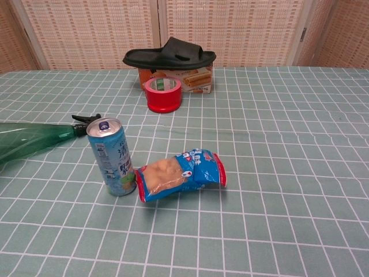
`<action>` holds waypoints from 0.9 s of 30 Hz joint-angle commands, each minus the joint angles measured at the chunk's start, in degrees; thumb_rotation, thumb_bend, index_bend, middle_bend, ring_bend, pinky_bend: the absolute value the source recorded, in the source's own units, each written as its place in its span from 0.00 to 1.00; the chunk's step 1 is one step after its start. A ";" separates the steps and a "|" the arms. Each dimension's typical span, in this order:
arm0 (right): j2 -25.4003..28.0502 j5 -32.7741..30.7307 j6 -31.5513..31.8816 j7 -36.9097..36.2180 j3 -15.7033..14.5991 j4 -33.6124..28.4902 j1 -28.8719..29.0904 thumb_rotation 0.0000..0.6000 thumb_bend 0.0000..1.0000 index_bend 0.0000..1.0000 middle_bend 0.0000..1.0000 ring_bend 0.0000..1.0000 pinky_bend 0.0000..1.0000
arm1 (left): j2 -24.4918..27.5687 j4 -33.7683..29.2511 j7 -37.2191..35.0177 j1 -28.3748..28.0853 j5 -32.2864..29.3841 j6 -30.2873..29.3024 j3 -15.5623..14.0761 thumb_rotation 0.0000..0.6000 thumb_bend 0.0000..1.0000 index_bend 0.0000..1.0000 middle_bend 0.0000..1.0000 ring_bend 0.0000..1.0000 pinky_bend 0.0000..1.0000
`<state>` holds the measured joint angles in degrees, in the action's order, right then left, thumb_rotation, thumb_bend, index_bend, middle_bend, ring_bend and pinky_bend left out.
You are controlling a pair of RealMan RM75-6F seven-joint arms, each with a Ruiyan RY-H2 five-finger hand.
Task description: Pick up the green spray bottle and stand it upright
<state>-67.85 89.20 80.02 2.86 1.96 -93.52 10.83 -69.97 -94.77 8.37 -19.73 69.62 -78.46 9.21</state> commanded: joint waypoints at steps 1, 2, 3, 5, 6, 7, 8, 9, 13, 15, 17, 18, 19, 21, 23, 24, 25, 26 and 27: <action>0.07 0.12 0.02 -0.39 -0.04 0.08 -0.02 1.00 0.00 0.42 0.46 0.14 0.10 | -0.16 0.07 0.09 0.09 0.06 -0.03 0.15 1.00 0.26 0.08 0.25 0.10 0.00; 0.11 0.18 0.05 -0.51 -0.05 0.07 -0.03 1.00 0.00 0.42 0.46 0.14 0.10 | -0.15 0.04 0.18 0.08 0.10 0.07 0.22 1.00 0.26 0.08 0.25 0.10 0.00; 0.13 0.22 0.07 -0.65 -0.07 0.07 -0.05 1.00 0.00 0.42 0.46 0.14 0.10 | -0.15 0.01 0.17 0.12 0.19 0.06 0.25 1.00 0.26 0.08 0.25 0.10 0.00; 0.21 0.31 0.11 -0.89 -0.12 0.01 -0.09 1.00 0.00 0.42 0.46 0.14 0.10 | -0.21 -0.15 0.32 0.18 0.46 -0.15 0.40 1.00 0.26 0.08 0.25 0.10 0.00; 0.24 0.35 0.11 -0.88 -0.15 -0.02 -0.09 1.00 0.00 0.42 0.46 0.14 0.10 | -0.16 -0.44 0.69 0.19 0.56 -0.29 0.47 1.00 0.26 0.08 0.25 0.10 0.00; 0.28 0.38 0.12 -0.89 -0.16 -0.05 -0.11 1.00 0.00 0.42 0.46 0.14 0.10 | -0.10 -0.87 1.35 0.23 0.64 -0.55 0.52 1.00 0.26 0.09 0.25 0.10 0.00; 0.33 0.37 0.17 -1.06 -0.17 -0.10 -0.16 1.00 0.00 0.42 0.46 0.14 0.10 | -0.04 -1.68 2.70 0.27 0.66 -1.11 0.66 1.00 0.26 0.09 0.25 0.10 0.00; 0.36 0.35 0.20 -1.23 -0.18 -0.11 -0.21 1.00 0.00 0.42 0.46 0.14 0.10 | 0.00 -2.52 4.12 0.27 0.49 -1.51 0.77 1.00 0.26 0.10 0.25 0.10 0.00; 0.48 0.20 0.14 -1.80 -0.14 -0.26 -0.25 1.00 0.00 0.42 0.46 0.14 0.10 | 1.63 -10.61 14.75 -1.71 -6.31 0.36 2.69 1.00 0.26 0.11 0.28 0.10 0.00; 0.57 0.27 -0.02 -2.62 -0.11 -0.41 -0.13 1.00 0.00 0.42 0.46 0.14 0.10 | 2.00 -15.42 22.90 -4.58 -13.01 1.46 5.00 1.00 0.26 0.13 0.29 0.10 0.00; 0.65 0.49 -0.30 -3.79 -0.11 -0.41 0.11 1.00 0.00 0.42 0.46 0.14 0.10 | 0.65 -17.41 30.87 -8.22 -18.53 1.49 6.95 1.00 0.26 0.14 0.30 0.11 0.00; 0.74 0.44 -0.51 -3.91 -0.12 -0.25 0.19 1.00 0.00 0.42 0.46 0.14 0.10 | -0.25 -17.79 34.01 -9.83 -20.90 1.35 7.64 1.00 0.26 0.15 0.30 0.11 0.00; 0.84 0.38 -0.73 -4.22 -0.16 -0.26 0.26 1.00 0.00 0.42 0.46 0.14 0.10 | -1.22 -18.00 36.92 -11.42 -23.28 1.17 8.28 1.00 0.26 0.15 0.30 0.11 0.00; 1.08 0.61 -0.86 -5.48 -0.20 -0.27 0.39 1.00 0.00 0.42 0.46 0.14 0.10 | -3.82 -17.51 42.93 -15.04 -28.55 0.36 9.54 1.00 0.26 0.18 0.30 0.11 0.00; 1.33 0.60 -1.11 -6.25 -0.26 -0.11 0.47 1.00 0.00 0.42 0.46 0.14 0.10 | -6.62 -15.74 47.74 -18.31 -32.59 -0.41 10.12 1.00 0.26 0.18 0.30 0.11 0.00; 1.42 0.62 -1.15 -6.57 -0.28 -0.09 0.49 1.00 0.00 0.42 0.46 0.14 0.10 | -7.75 -14.75 49.69 -19.57 -34.16 -0.75 10.14 1.00 0.26 0.18 0.29 0.11 0.00; 1.50 0.65 -1.19 -6.92 -0.31 -0.09 0.50 1.00 0.00 0.42 0.46 0.14 0.10 | -8.80 -13.80 51.74 -20.77 -35.81 -1.16 10.09 1.00 0.26 0.18 0.29 0.11 0.00; 1.64 0.66 -1.25 -7.37 -0.34 -0.11 0.52 1.00 0.00 0.42 0.46 0.14 0.10 | -10.13 -12.60 54.40 -22.28 -38.13 -1.80 10.04 1.00 0.26 0.18 0.28 0.11 0.00; 1.76 0.63 -1.29 -7.71 -0.37 -0.13 0.50 1.00 0.00 0.42 0.46 0.14 0.10 | -11.13 -11.71 56.22 -23.32 -39.86 -2.31 10.01 1.00 0.26 0.18 0.27 0.11 0.00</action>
<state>-66.23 89.82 78.81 -4.61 1.63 -93.65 11.32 -76.29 -108.77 57.34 -37.25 36.51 -79.07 17.69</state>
